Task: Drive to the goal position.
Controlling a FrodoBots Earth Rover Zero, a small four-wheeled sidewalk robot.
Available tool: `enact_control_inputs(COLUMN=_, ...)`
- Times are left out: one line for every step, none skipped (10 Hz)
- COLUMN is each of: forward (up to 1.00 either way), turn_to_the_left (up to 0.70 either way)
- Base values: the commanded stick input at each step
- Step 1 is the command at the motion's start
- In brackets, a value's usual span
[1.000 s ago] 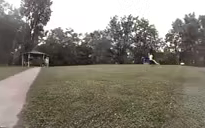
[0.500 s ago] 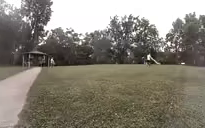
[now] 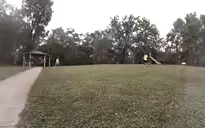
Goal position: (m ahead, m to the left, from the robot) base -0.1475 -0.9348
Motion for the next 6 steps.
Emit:
enact_control_inputs(forward=0.0, turn_to_the_left=0.7)
enact_control_inputs(forward=0.0, turn_to_the_left=0.7)
enact_control_inputs(forward=0.0, turn_to_the_left=0.7)
enact_control_inputs(forward=0.0, turn_to_the_left=0.7)
enact_control_inputs(forward=0.0, turn_to_the_left=0.7)
enact_control_inputs(forward=0.0, turn_to_the_left=0.7)
